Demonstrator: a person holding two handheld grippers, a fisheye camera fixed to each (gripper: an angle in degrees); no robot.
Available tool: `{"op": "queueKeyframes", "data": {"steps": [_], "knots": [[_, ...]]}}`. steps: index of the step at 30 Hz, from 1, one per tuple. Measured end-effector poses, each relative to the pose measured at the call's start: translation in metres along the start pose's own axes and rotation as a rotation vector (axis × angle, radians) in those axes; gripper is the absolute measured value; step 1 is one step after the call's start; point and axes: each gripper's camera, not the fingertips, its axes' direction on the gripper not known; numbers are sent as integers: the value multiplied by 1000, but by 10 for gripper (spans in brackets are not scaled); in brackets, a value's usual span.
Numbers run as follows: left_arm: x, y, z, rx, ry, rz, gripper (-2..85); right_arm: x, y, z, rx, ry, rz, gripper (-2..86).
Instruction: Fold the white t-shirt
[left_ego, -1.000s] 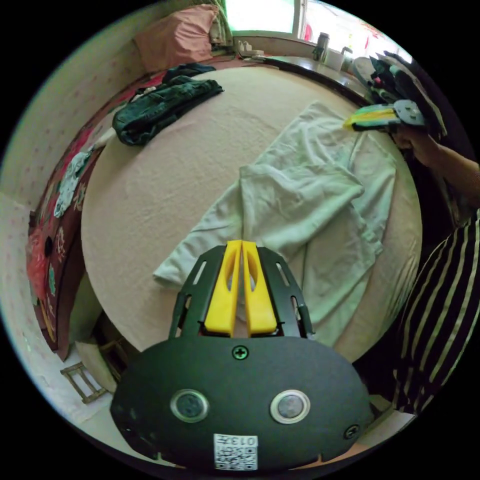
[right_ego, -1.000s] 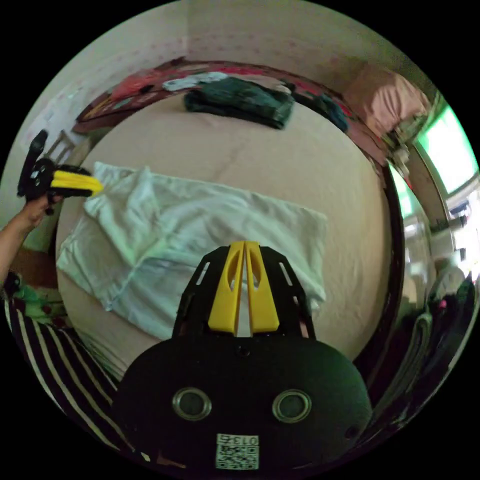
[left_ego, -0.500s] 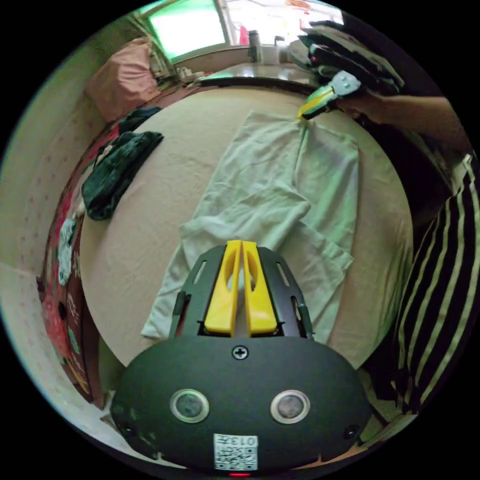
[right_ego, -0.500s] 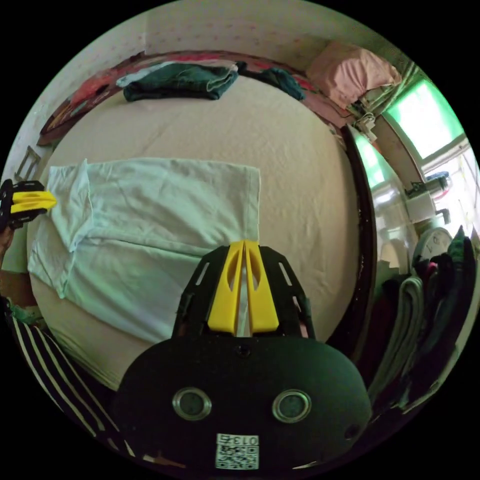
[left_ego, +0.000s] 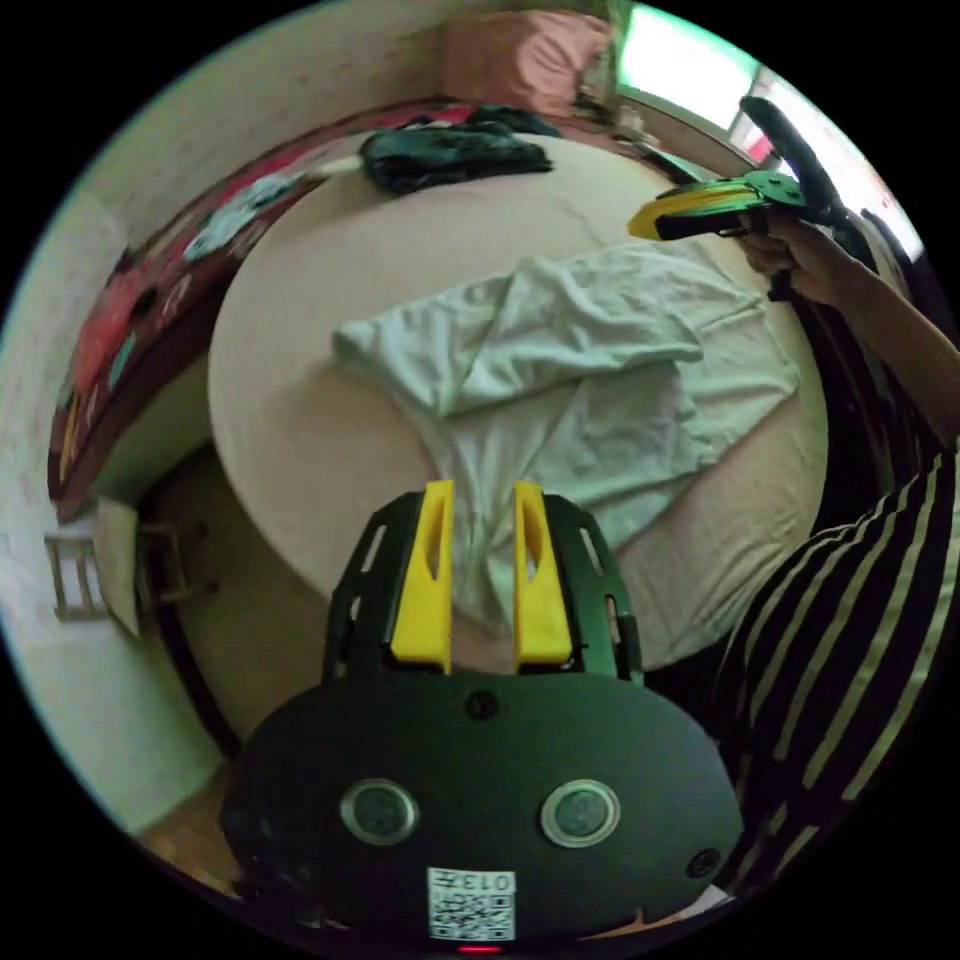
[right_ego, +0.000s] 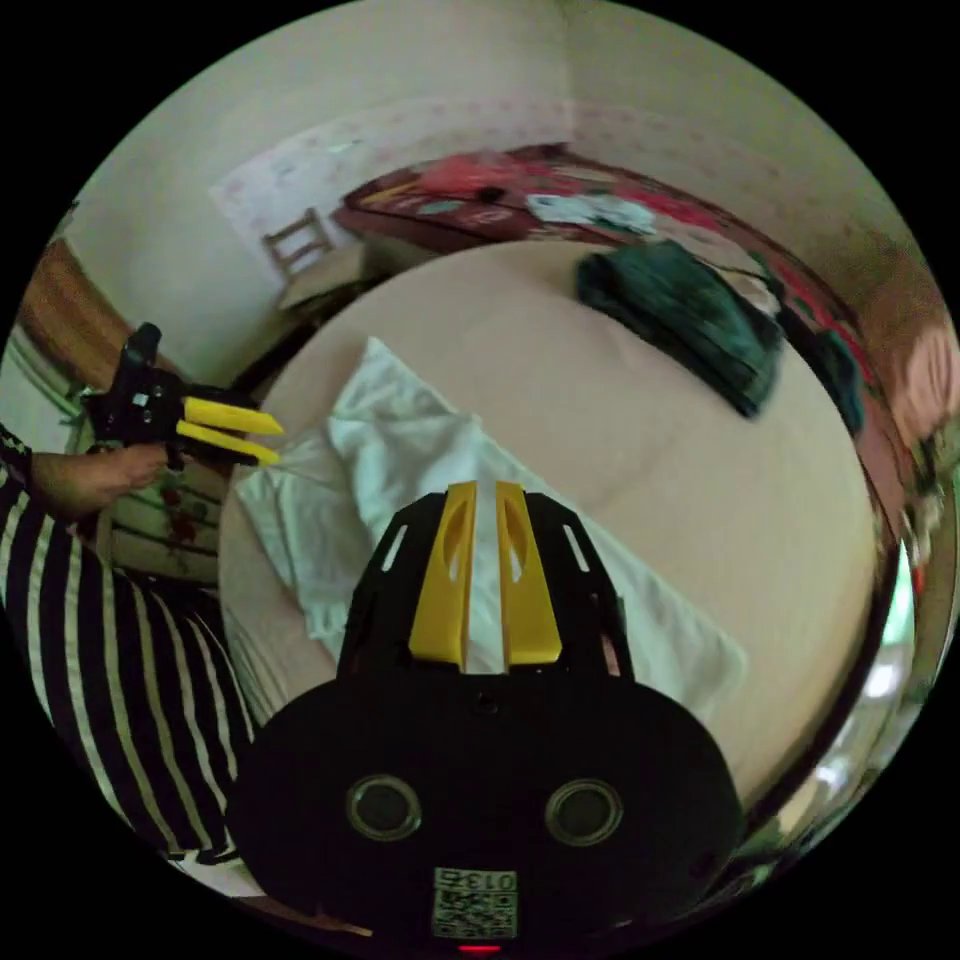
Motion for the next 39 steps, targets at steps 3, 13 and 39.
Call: {"op": "queueKeyframes", "data": {"steps": [3, 13, 39], "knots": [[-9, 49, 3, -31, 32, -182, 126, -31, -56, 24, -24, -103, -178, 58], [4, 99, 40, -63, 180, -401, 129, -90, -163, 92, -217, -139, -538, 89], [55, 77, 68, -124, 84, -575, 26, -73, -124, 37, -139, -58, -606, 15]]}}
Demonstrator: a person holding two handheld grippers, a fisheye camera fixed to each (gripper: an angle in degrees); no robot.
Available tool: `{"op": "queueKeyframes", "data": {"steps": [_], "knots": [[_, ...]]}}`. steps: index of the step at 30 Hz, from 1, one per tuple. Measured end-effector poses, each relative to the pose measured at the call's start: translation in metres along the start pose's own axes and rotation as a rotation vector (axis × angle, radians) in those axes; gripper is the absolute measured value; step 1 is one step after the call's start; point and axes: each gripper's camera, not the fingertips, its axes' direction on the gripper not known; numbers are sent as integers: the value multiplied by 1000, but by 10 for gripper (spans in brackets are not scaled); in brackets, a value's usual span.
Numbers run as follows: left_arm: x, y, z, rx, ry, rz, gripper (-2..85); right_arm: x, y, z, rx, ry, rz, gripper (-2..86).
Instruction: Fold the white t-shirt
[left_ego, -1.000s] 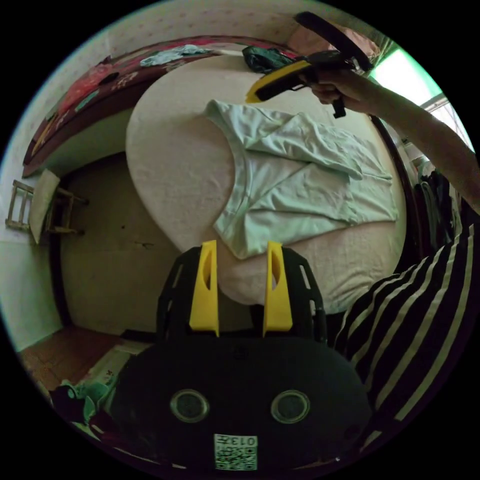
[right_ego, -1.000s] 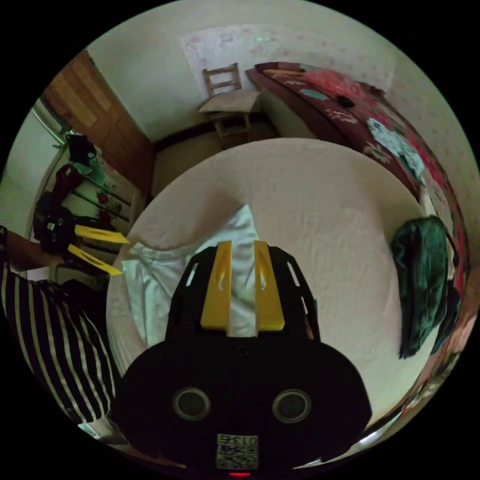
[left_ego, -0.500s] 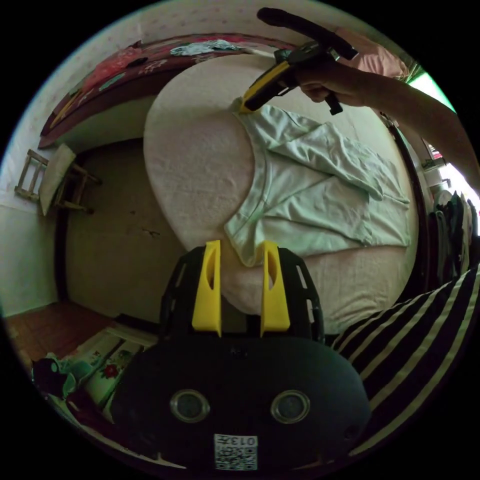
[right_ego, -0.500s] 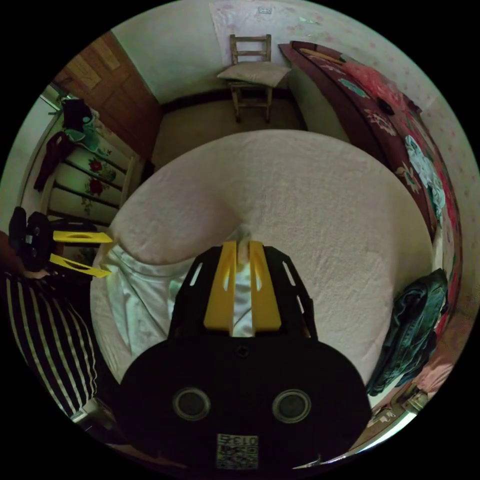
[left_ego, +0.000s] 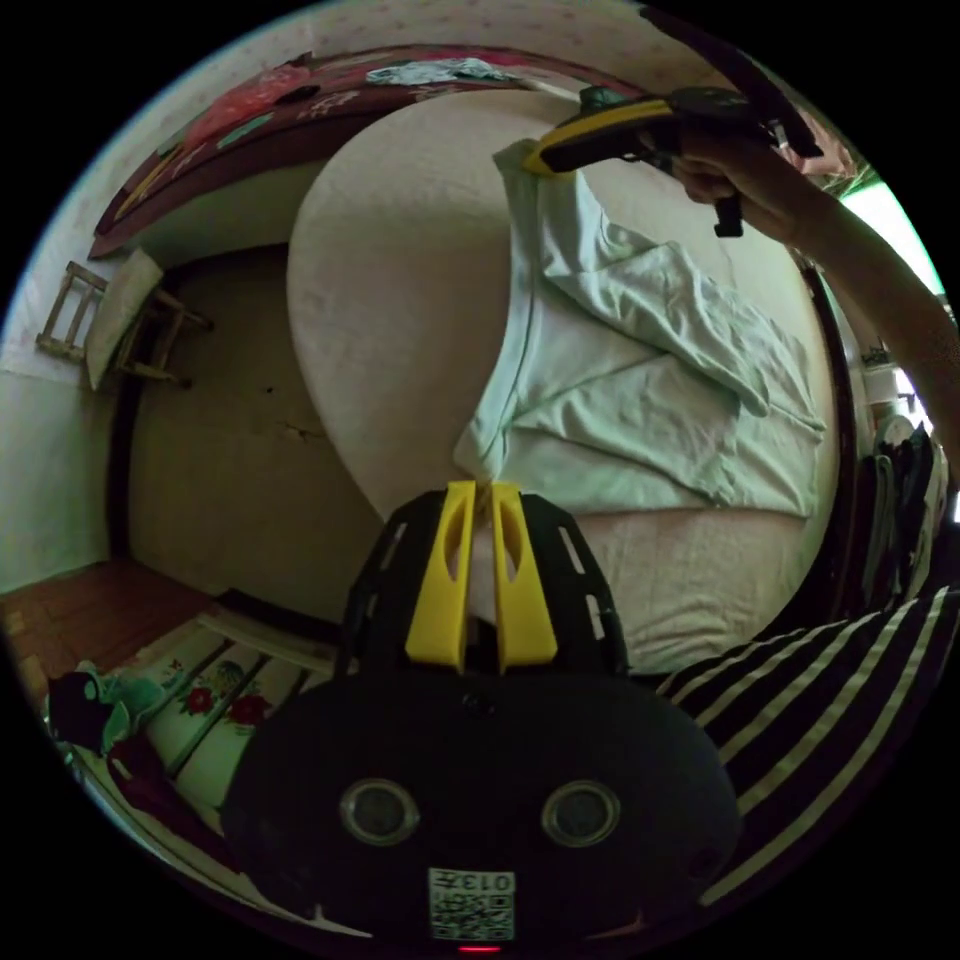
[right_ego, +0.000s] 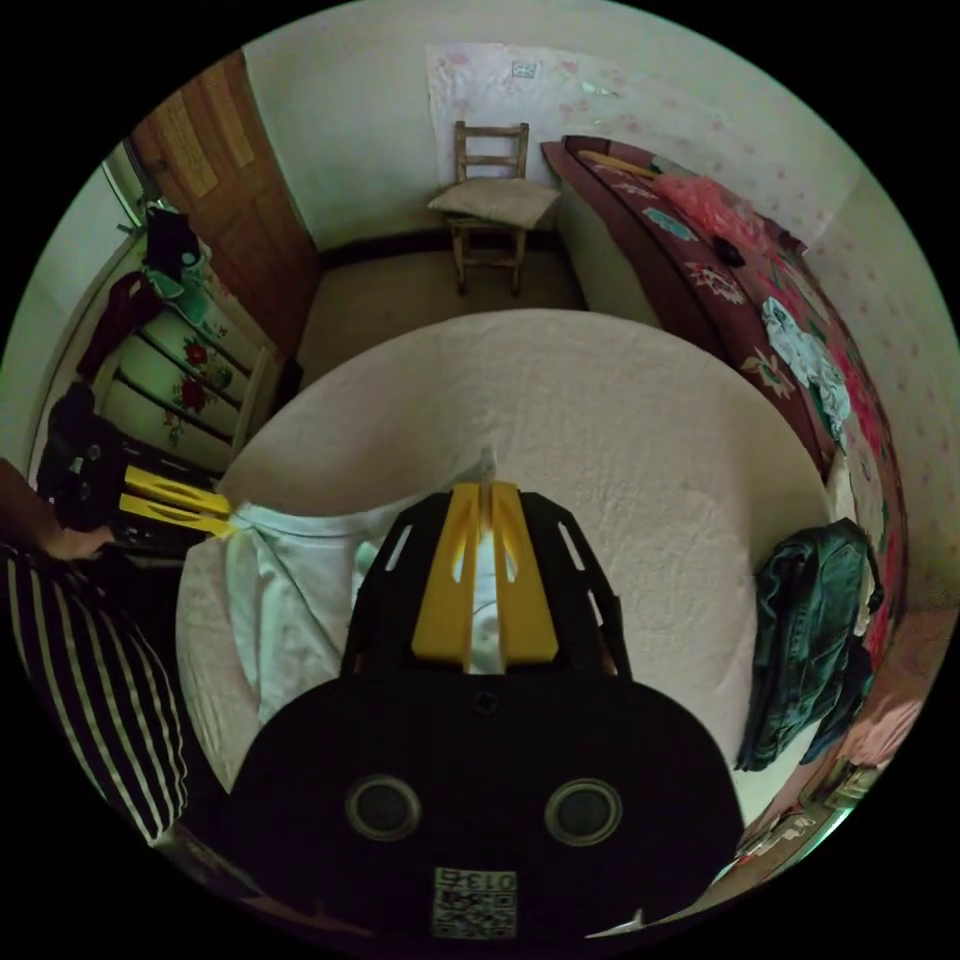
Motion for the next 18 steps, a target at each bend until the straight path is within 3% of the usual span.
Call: {"op": "queueKeyframes", "data": {"steps": [9, 18], "knots": [[69, 9, -52, 149, 200, 126, 13, 9, 103, -82, 132, 58, 3, 14], [232, -29, -60, 175, 386, 502, 12, 35, 284, -154, 190, 101, 209, 14]]}}
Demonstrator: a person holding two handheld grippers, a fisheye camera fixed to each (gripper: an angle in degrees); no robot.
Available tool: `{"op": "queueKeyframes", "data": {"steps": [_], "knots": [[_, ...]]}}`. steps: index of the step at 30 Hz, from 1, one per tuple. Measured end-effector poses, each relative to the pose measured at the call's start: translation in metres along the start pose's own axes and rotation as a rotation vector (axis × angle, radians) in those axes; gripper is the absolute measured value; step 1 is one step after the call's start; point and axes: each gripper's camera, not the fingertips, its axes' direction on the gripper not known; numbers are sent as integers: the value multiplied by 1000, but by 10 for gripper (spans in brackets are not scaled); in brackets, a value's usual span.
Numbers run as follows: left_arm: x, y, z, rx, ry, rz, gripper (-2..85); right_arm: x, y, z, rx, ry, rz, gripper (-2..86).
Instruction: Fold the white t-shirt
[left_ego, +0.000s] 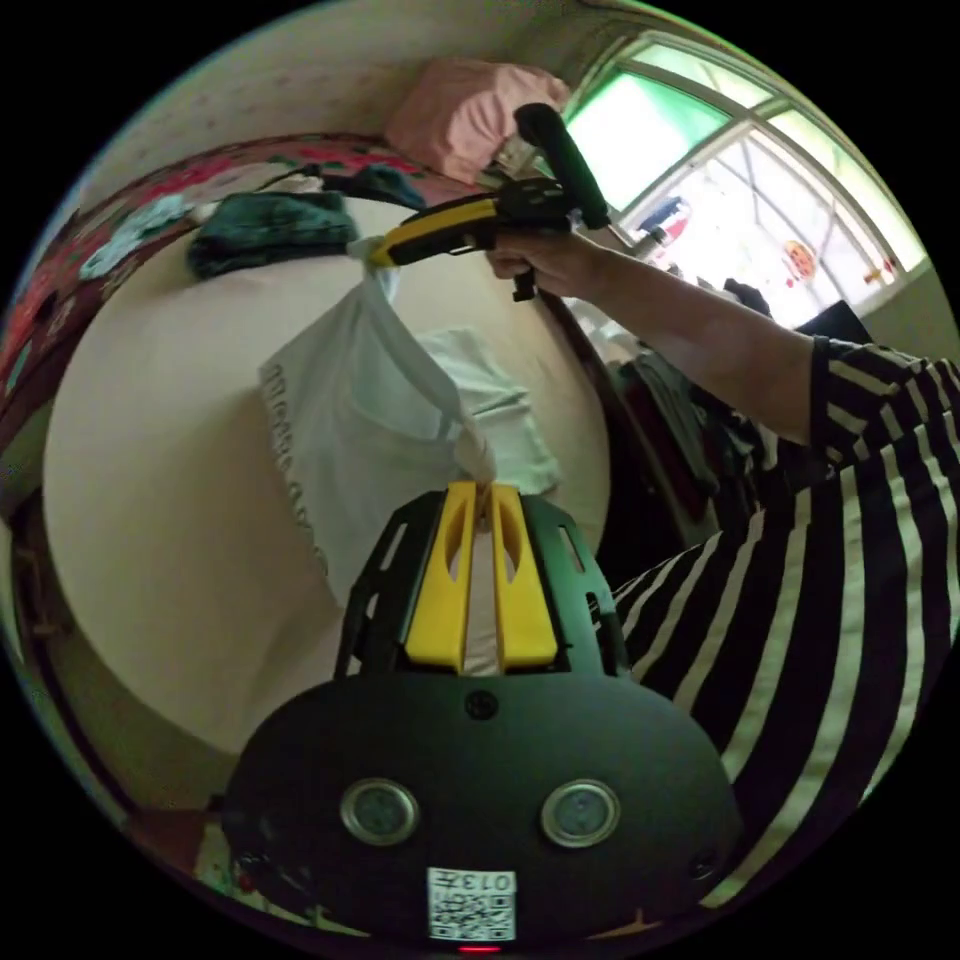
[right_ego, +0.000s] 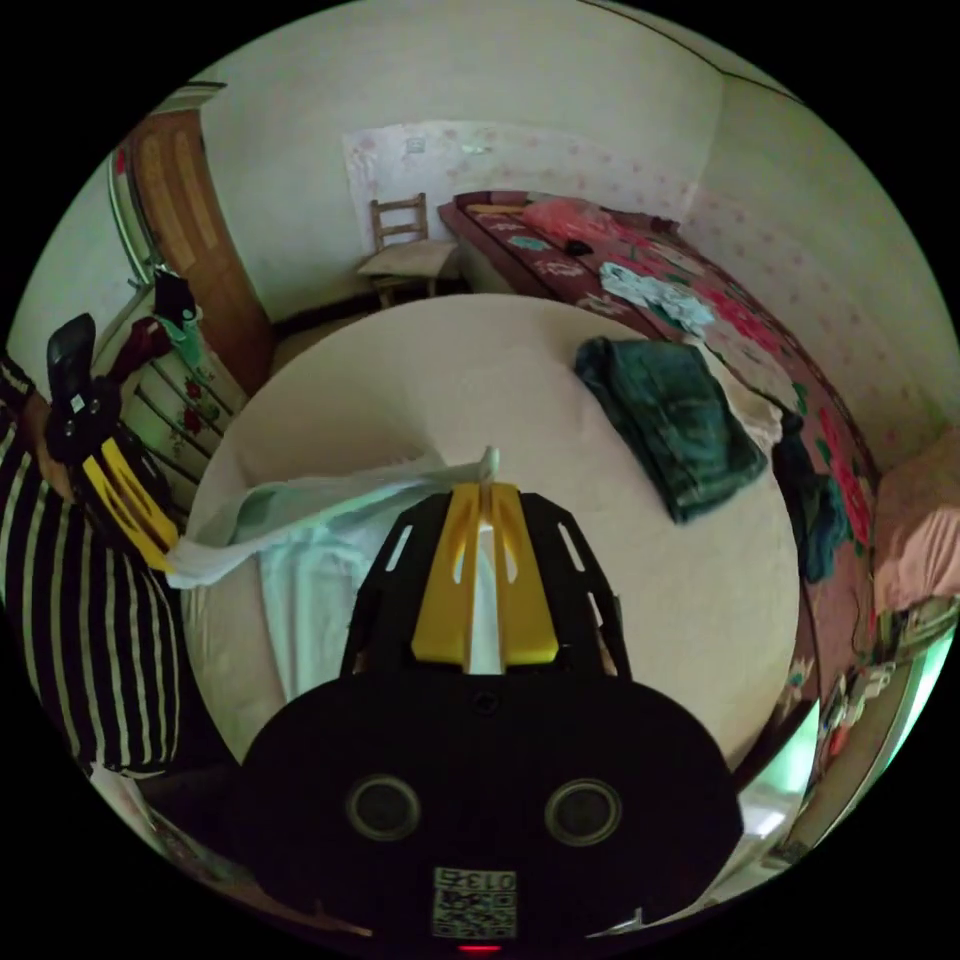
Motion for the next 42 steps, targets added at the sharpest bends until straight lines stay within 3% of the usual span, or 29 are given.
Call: {"op": "queueKeyframes", "data": {"steps": [7, 13, 17, 26, 31, 34, 36, 40, 42], "knots": [[79, -77, 90, -109, 49, 235, 12, 32, 104, -22, -123, 152, 91, 13], [112, -117, 145, -210, 71, 247, 13, 44, 148, -19, -231, 178, 79, 13], [137, -134, 167, -244, -8, 298, 14, 47, 166, -27, -223, 195, 94, 14], [157, -170, 204, -278, 25, 236, 29, 73, 211, -38, -239, 162, 250, 28], [180, -183, 207, -324, 85, 312, 64, 88, 232, -51, -321, 177, 331, 31], [202, -185, 191, -296, 170, 387, 68, 98, 244, -84, -192, 277, 473, 18], [213, -185, 173, -235, 133, 450, 57, 98, 249, -97, -117, 269, 521, 18], [194, -199, 142, -126, -255, 420, 41, 90, 253, -88, -173, 284, 487, 30], [174, -214, 134, -115, -364, 381, 45, 92, 261, -85, -192, 282, 528, 38]]}}
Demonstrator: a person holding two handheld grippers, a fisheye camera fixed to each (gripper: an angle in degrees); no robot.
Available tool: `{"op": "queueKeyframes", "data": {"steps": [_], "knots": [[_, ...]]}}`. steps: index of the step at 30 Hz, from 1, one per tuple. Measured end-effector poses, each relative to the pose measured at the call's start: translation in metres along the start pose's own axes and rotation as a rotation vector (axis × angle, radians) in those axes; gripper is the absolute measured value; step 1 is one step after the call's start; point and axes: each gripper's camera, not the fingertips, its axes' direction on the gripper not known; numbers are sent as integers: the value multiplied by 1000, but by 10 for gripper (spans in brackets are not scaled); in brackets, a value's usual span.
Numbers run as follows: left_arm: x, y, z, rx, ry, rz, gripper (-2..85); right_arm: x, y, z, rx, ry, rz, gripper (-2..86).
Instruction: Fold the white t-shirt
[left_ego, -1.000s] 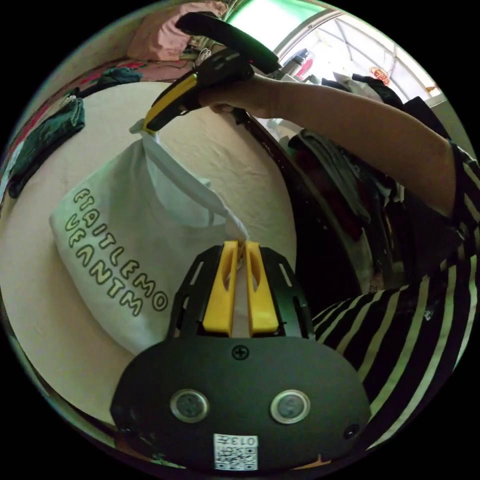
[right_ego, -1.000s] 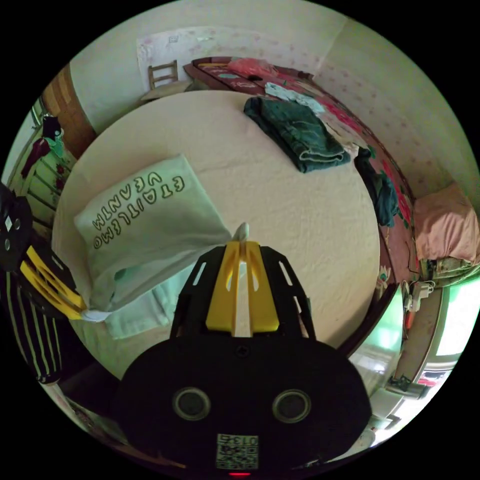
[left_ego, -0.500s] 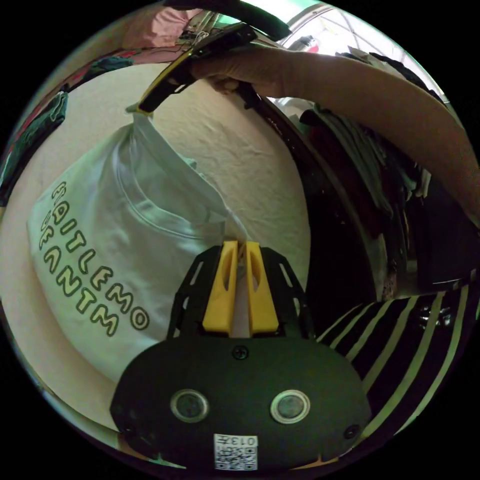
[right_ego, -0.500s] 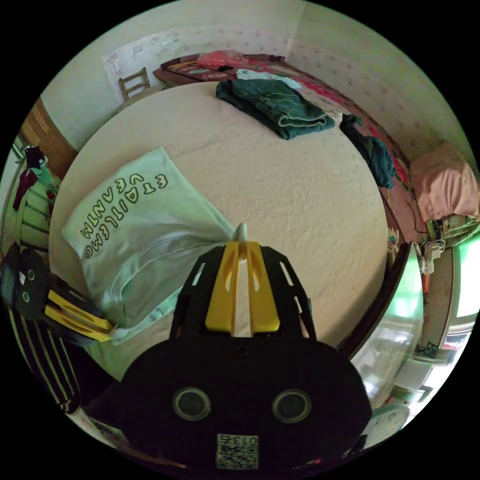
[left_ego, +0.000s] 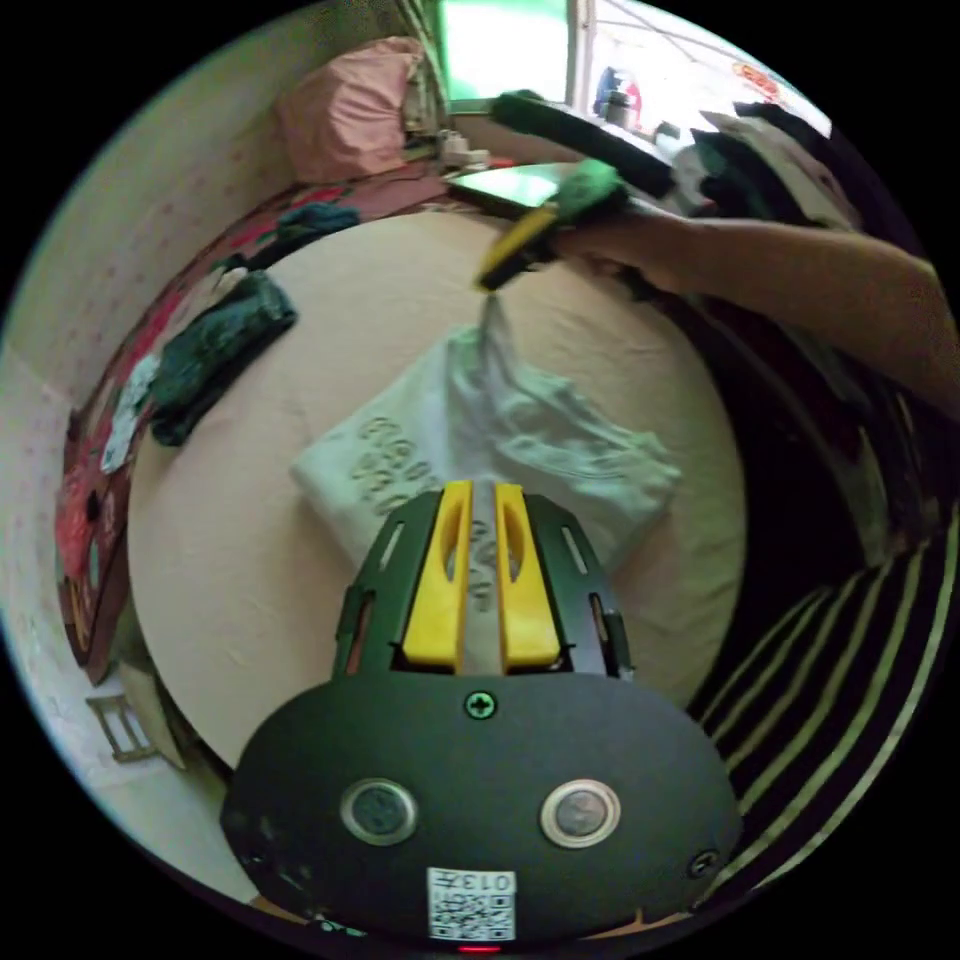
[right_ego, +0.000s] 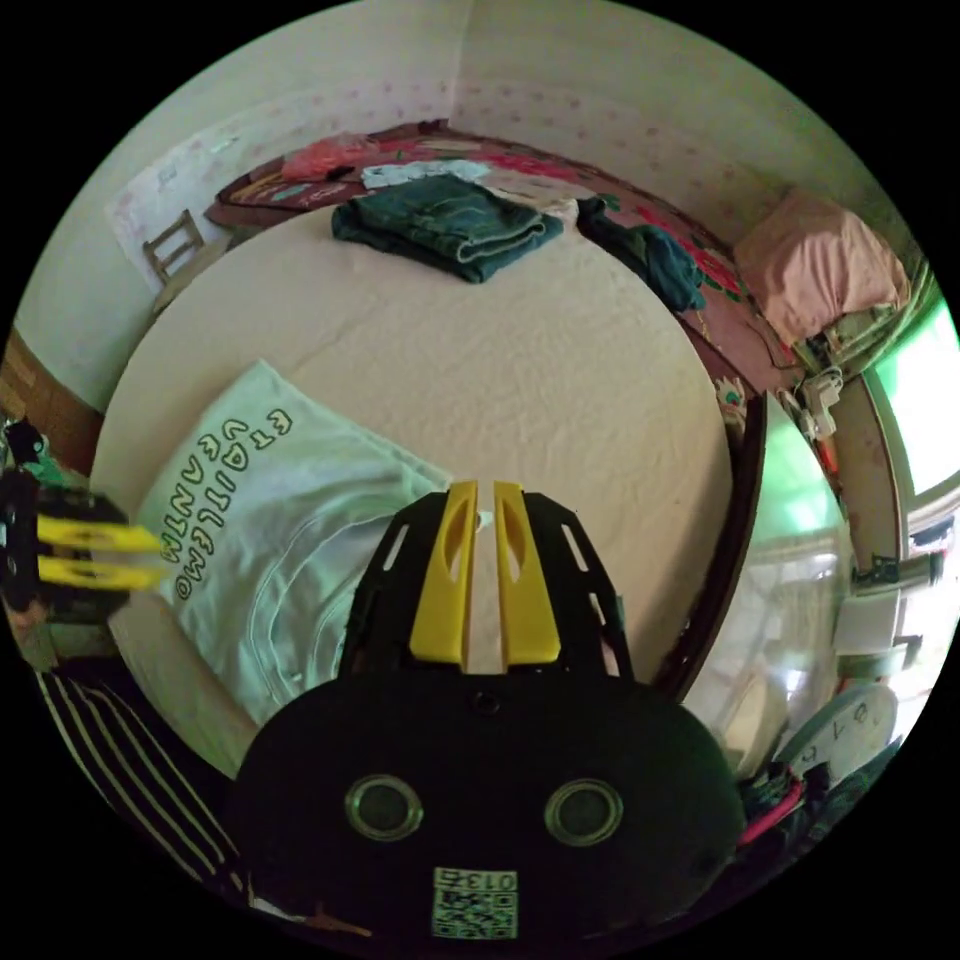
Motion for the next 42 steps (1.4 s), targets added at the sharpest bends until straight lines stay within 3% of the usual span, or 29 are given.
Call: {"op": "queueKeyframes", "data": {"steps": [6, 9, 12, 17, 20, 23, 26, 28, 32, 35, 37, 42], "knots": [[-80, -38, 16, -43, -28, -117, 56, 36, 16, 6, -29, -91, 208, 63], [-97, -50, 41, -166, -10, -105, 54, 43, 19, 15, -79, -148, 215, 43], [-107, -44, 42, -133, 31, -140, 42, 42, 19, 24, -140, -201, 189, 17], [-112, -23, 29, -79, -59, -190, 26, 38, 27, -3, 148, -80, 135, 4], [-122, -27, 21, -66, -42, -236, 16, 46, 24, 8, 43, -16, 175, 2], [-123, -35, 1, 69, -80, -198, 5, 46, 28, 3, 75, -75, 151, 1], [-129, -48, 18, -37, -65, -126, 1, 30, 28, 6, 48, -111, 29, 1], [-137, -48, 32, -104, -59, -123, 0, 21, 25, 30, -86, -141, -4, 1], [-167, -38, 22, -48, 46, -276, -1, 30, 27, 31, -85, -57, 105, 1], [-164, -23, -5, 70, 65, -239, 0, 26, 46, -6, 72, -114, 63, 1], [-153, -17, -11, 81, 136, -148, 0, 13, 73, -22, 37, -142, 37, 0], [-131, 3, 3, -39, -33, -6, 1, -34, 137, -26, -64, -138, 8, 1]]}}
